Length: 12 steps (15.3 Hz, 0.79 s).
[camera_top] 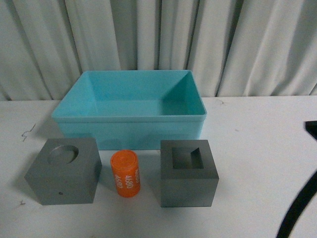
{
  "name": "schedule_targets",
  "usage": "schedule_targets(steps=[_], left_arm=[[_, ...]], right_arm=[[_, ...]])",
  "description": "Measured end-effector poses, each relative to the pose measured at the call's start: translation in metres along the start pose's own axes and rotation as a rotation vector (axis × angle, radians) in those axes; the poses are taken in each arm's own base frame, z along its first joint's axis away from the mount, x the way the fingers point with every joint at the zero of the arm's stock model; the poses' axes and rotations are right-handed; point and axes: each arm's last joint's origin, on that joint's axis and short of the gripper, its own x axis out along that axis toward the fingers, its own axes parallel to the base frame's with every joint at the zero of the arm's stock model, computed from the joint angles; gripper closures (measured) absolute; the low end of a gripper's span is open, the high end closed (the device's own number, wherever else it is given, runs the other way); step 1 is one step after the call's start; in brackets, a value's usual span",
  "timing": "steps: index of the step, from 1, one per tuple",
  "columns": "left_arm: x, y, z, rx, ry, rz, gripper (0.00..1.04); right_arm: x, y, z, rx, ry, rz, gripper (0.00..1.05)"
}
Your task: Place gray and orange parts in blue box
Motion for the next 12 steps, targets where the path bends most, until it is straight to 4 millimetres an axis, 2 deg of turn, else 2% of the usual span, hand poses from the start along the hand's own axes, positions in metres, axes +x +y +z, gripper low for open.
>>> schedule_targets(steps=[2, 7, 12], left_arm=[[0.0, 0.0, 0.0, 0.0, 0.0, 0.0, 0.07], [0.0, 0.0, 0.0, 0.0, 0.0, 0.0, 0.07], [0.0, 0.0, 0.0, 0.0, 0.0, 0.0, 0.07]], right_arm=[[0.026, 0.021, 0.001, -0.023, 0.038, 0.049, 0.06], [0.068, 0.054, -0.009, 0.011, 0.128, 0.062, 0.06], [0.09, 0.074, -0.011, 0.04, 0.177, 0.079, 0.06]])
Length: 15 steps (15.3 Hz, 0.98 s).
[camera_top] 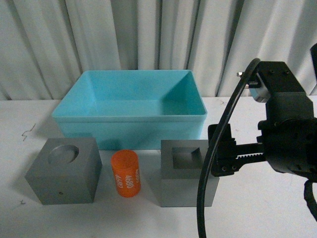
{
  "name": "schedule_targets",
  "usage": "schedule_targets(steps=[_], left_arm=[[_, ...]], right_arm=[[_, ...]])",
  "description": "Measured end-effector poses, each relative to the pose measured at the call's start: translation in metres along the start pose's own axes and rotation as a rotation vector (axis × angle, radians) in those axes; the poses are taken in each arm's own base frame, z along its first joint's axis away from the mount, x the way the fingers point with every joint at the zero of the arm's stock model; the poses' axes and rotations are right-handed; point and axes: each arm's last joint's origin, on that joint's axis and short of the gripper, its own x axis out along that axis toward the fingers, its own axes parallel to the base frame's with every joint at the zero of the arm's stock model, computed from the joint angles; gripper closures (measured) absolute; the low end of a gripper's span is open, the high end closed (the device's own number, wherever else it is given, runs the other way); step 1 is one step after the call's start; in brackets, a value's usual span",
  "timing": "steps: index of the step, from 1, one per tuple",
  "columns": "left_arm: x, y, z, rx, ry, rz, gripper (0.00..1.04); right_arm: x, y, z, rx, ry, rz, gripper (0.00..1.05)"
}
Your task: Place gray and orange parts in blue box
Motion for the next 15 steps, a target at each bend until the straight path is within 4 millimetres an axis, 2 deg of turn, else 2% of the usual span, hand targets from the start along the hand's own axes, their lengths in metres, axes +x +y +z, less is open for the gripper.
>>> schedule_targets(steps=[2, 4, 5, 6, 15], left_arm=[[0.0, 0.0, 0.0, 0.0, 0.0, 0.0, 0.07], [0.0, 0.0, 0.0, 0.0, 0.0, 0.0, 0.07], [0.0, 0.0, 0.0, 0.0, 0.0, 0.0, 0.07], [0.0, 0.0, 0.0, 0.0, 0.0, 0.0, 0.07], [0.0, 0.0, 0.0, 0.0, 0.0, 0.0, 0.07]], right_arm=[[0.022, 0.022, -0.006, 0.004, 0.056, 0.007, 0.06], [0.039, 0.028, -0.014, 0.091, 0.113, -0.018, 0.06], [0.041, 0.027, -0.015, 0.148, 0.116, -0.026, 0.27], [0.041, 0.027, -0.015, 0.158, 0.114, -0.027, 0.4], [0.039, 0.022, -0.016, 0.173, 0.106, -0.025, 0.67]])
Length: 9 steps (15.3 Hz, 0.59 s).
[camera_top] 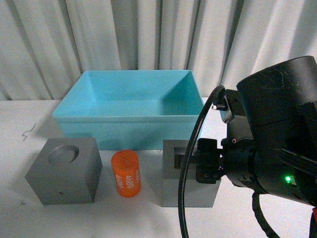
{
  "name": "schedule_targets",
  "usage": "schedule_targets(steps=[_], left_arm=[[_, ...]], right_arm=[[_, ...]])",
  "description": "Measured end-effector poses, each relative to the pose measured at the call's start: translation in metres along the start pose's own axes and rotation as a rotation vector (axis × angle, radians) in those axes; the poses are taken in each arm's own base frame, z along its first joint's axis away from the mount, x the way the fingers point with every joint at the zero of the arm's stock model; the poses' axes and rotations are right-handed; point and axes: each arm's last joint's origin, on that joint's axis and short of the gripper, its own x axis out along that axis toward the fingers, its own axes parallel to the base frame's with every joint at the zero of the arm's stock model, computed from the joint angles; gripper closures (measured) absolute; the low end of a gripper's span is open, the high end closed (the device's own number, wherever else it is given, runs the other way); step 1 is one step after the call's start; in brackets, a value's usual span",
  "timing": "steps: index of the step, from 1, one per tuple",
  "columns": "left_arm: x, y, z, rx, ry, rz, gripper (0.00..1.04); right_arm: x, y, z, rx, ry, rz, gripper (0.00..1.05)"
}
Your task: Place gray and orange parts in blue box
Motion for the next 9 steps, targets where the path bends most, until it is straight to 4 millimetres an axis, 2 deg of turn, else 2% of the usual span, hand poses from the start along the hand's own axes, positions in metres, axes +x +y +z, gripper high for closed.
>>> schedule_targets(steps=[2, 3, 4, 5, 6, 7, 8, 9], left_arm=[[0.0, 0.0, 0.0, 0.0, 0.0, 0.0, 0.07], [0.0, 0.0, 0.0, 0.0, 0.0, 0.0, 0.07], [0.0, 0.0, 0.0, 0.0, 0.0, 0.0, 0.07], [0.0, 0.0, 0.0, 0.0, 0.0, 0.0, 0.07], [0.0, 0.0, 0.0, 0.0, 0.0, 0.0, 0.07], [0.0, 0.0, 0.0, 0.0, 0.0, 0.0, 0.07], [0.0, 0.0, 0.0, 0.0, 0.0, 0.0, 0.07], [0.0, 0.0, 0.0, 0.0, 0.0, 0.0, 0.07]], right_arm=[[-0.012, -0.008, -0.002, 0.008, -0.001, -0.011, 0.85], [-0.019, -0.011, -0.003, 0.009, -0.003, -0.012, 0.86], [-0.076, -0.019, 0.021, -0.03, -0.125, 0.021, 0.86], [-0.124, -0.016, 0.098, -0.082, -0.433, 0.082, 0.86], [-0.123, -0.016, 0.124, -0.105, -0.508, 0.07, 0.86], [-0.11, -0.017, 0.147, -0.126, -0.543, 0.05, 0.86], [-0.056, -0.007, 0.174, -0.183, -0.491, 0.032, 0.86], [-0.049, -0.004, 0.176, -0.187, -0.478, 0.036, 0.86]])
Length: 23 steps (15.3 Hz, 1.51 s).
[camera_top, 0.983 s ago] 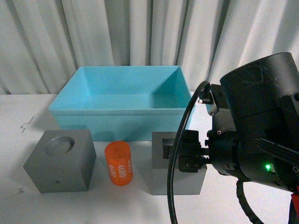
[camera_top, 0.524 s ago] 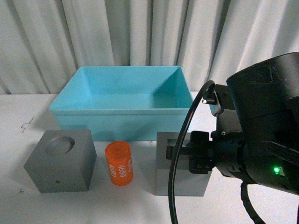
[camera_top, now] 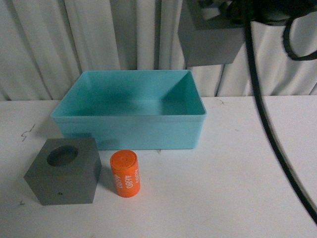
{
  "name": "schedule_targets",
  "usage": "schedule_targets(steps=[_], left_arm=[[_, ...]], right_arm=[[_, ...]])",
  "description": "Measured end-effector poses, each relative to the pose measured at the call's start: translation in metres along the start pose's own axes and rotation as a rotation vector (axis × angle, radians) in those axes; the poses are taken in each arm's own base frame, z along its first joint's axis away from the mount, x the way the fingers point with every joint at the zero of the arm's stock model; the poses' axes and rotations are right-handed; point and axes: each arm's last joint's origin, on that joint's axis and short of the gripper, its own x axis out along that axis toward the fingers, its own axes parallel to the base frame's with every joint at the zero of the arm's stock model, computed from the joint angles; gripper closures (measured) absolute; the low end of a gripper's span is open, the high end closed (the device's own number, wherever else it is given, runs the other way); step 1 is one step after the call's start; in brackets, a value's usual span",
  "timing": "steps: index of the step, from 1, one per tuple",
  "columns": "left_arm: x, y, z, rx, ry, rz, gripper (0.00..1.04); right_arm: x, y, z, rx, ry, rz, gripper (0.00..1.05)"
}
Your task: Place gray and orange parts in blue box
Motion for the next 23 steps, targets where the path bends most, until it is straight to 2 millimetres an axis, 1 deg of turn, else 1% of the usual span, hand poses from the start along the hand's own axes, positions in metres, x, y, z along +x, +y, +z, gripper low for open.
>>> schedule_targets(steps=[2, 5, 6, 7, 8, 9, 11, 12, 13, 15, 17, 19, 21, 22, 23], left_arm=[[0.0, 0.0, 0.0, 0.0, 0.0, 0.0, 0.07], [0.0, 0.0, 0.0, 0.0, 0.0, 0.0, 0.07], [0.0, 0.0, 0.0, 0.0, 0.0, 0.001, 0.07], [0.0, 0.0, 0.0, 0.0, 0.0, 0.0, 0.07], [0.0, 0.0, 0.0, 0.0, 0.0, 0.0, 0.07], [0.0, 0.0, 0.0, 0.0, 0.0, 0.001, 0.07], [0.0, 0.0, 0.0, 0.0, 0.0, 0.0, 0.07], [0.0, 0.0, 0.0, 0.0, 0.0, 0.0, 0.07], [0.0, 0.0, 0.0, 0.0, 0.0, 0.0, 0.07], [0.0, 0.0, 0.0, 0.0, 0.0, 0.0, 0.07], [0.0, 0.0, 0.0, 0.0, 0.0, 0.001, 0.07], [0.0, 0.0, 0.0, 0.0, 0.0, 0.0, 0.07], [0.0, 0.0, 0.0, 0.0, 0.0, 0.0, 0.07], [0.0, 0.0, 0.0, 0.0, 0.0, 0.0, 0.07], [0.0, 0.0, 0.0, 0.0, 0.0, 0.0, 0.07]], right_arm=[[0.017, 0.005, -0.002, -0.003, 0.021, 0.005, 0.86], [0.034, 0.013, -0.004, -0.008, 0.042, 0.018, 0.86], [0.042, 0.017, -0.005, -0.011, 0.046, 0.025, 0.86], [0.056, 0.024, -0.008, -0.011, 0.066, 0.033, 0.86], [0.068, 0.031, -0.014, -0.012, 0.089, 0.032, 0.86], [0.08, 0.036, -0.024, -0.008, 0.127, 0.032, 0.86], [0.102, 0.047, -0.056, 0.002, 0.231, 0.01, 0.86], [0.111, 0.047, -0.071, 0.006, 0.271, -0.012, 0.86], [0.118, 0.048, -0.082, 0.008, 0.312, -0.037, 0.86], [0.129, 0.049, -0.089, 0.014, 0.316, -0.069, 0.86], [0.133, 0.052, -0.082, 0.008, 0.3, -0.085, 0.85], [0.134, 0.053, -0.08, 0.009, 0.284, -0.098, 0.59], [0.133, 0.052, -0.079, 0.027, 0.252, -0.114, 0.35], [0.126, 0.047, -0.077, 0.052, 0.225, -0.127, 0.22], [0.114, 0.041, -0.07, 0.083, 0.185, -0.125, 0.11]])
